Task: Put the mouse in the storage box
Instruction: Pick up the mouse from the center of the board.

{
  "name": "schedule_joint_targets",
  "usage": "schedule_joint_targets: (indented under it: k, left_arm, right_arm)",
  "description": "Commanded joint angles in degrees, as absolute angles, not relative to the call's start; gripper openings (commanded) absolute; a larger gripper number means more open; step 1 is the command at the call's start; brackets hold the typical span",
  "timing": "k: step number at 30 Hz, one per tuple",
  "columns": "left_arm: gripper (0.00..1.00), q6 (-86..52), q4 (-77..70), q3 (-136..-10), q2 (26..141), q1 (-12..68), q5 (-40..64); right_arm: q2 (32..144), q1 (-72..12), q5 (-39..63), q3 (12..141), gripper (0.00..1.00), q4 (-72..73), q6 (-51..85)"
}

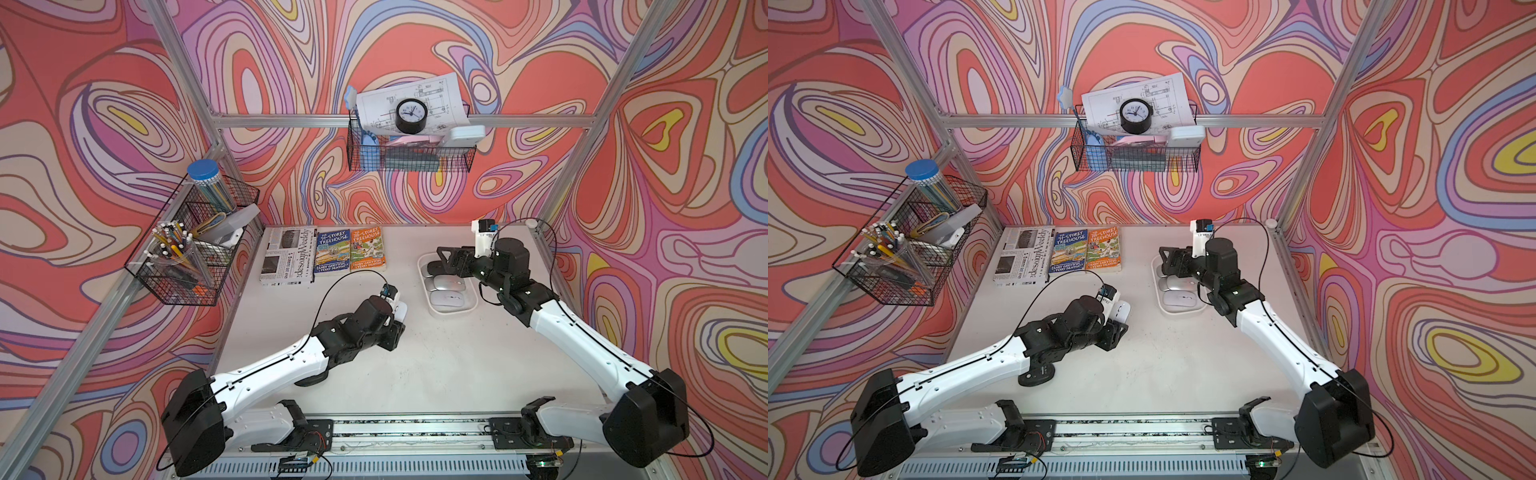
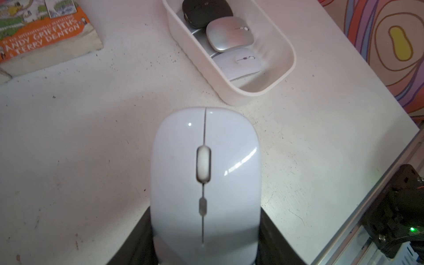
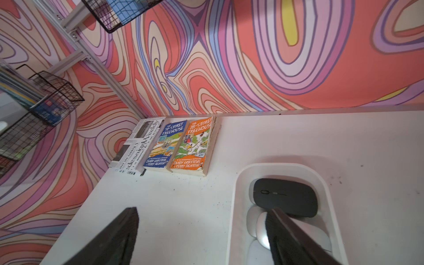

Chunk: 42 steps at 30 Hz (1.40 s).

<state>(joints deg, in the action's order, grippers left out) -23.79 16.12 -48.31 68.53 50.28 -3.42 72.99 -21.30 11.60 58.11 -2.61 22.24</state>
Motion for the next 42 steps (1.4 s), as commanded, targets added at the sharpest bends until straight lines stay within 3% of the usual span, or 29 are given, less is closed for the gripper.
schedule_joint_targets:
  k: [1,4,14,33,38,42]
  left_arm:
    - [0.5,-19.0,12.4,-51.3,68.1,50.3,-4.1]
    - [0.5,-18.2,11.6,-52.5,69.0,50.3,-3.7]
    - [0.5,-19.5,10.3,-53.1,71.8,50.3,-2.9]
    - [0.52,-19.4,10.0,-53.4,72.7,50.4,-3.9]
    - [0.63,-19.6,10.3,-53.3,72.7,50.3,-4.0]
    - [0.82,-19.9,11.4,-53.2,72.1,50.3,-4.6]
  right_arm:
    - [71.9,-21.3,22.0,56.6,0.83,-3.7,30.6]
    - [72.2,-22.7,26.3,54.4,0.8,-1.2,37.3]
    - [74.1,-33.3,25.2,50.4,0.7,3.4,45.8]
    - [80.5,-37.5,26.2,48.6,0.41,9.0,50.7]
    - [80.9,-37.5,25.6,49.2,0.29,9.4,51.1]
    - [81.4,-37.5,24.2,50.8,0.28,8.5,49.7]
